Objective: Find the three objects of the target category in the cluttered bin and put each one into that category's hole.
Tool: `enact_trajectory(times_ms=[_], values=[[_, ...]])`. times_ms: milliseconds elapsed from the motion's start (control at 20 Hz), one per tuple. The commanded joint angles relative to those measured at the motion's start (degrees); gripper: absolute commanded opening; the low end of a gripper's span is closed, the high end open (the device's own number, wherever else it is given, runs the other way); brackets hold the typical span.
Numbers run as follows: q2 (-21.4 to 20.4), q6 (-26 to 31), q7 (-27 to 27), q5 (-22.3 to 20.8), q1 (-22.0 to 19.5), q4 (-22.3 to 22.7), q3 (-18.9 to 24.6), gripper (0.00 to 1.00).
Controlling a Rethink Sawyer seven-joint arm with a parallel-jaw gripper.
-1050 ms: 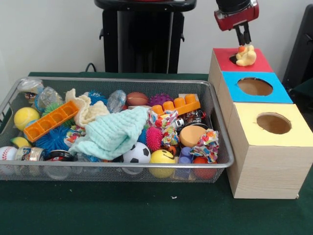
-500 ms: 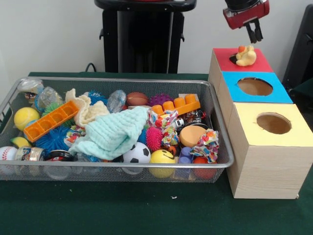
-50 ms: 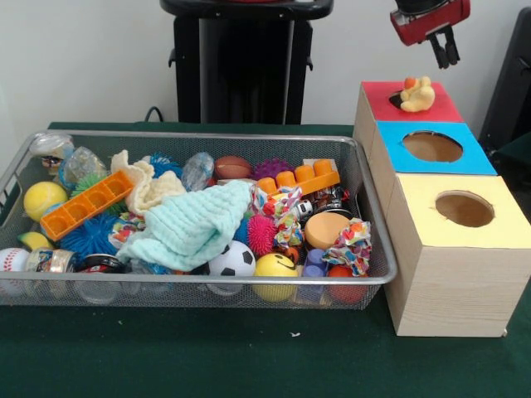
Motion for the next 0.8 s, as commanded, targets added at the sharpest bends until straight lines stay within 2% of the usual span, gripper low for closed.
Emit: enact_trajectory(times_ms=[50, 500, 800], values=[[2.34, -2.46, 13.99, 2.97, -2.1, -3.69, 3.15, 0.0], [4.04, -7.08, 13.55, 0.74, -4.06, -4.27, 5.13, 0.0], [4.03, -6.49, 13.29, 1.09, -5.22, -4.73, 6.84, 0.0]])
